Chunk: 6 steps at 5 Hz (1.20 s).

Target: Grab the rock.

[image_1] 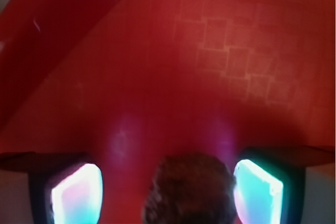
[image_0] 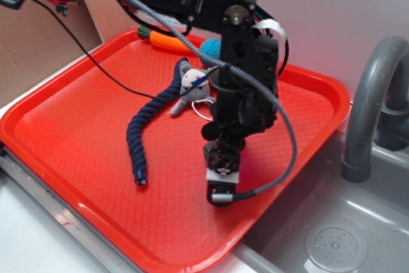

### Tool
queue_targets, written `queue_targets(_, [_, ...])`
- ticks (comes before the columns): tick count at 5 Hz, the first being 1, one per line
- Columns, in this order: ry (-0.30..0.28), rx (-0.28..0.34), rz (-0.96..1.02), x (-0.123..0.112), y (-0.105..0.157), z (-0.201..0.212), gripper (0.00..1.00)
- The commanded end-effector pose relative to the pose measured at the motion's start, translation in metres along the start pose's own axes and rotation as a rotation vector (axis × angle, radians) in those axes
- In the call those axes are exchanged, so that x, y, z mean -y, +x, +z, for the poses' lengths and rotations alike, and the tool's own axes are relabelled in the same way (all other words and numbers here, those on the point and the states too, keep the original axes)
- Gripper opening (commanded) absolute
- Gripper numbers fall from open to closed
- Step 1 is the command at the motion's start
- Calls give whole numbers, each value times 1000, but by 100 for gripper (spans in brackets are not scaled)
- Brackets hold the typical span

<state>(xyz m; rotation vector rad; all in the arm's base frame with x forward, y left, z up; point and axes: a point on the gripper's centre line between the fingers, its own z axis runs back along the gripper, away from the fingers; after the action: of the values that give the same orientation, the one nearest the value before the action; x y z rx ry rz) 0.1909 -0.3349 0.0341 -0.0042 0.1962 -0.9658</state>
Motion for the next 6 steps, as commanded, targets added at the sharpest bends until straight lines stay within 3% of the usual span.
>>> queue_targets(1, [20, 29, 54, 22, -4, 20, 0])
queue_targets(2, [85, 13, 108, 21, -17, 38, 0])
queue_targets(3, [142, 20, 244, 8, -47, 73, 0])
queue_targets(5, [128, 94, 570, -26, -118, 120, 0])
queue_targets(6, [108, 175, 790, -40, -170, 151, 0])
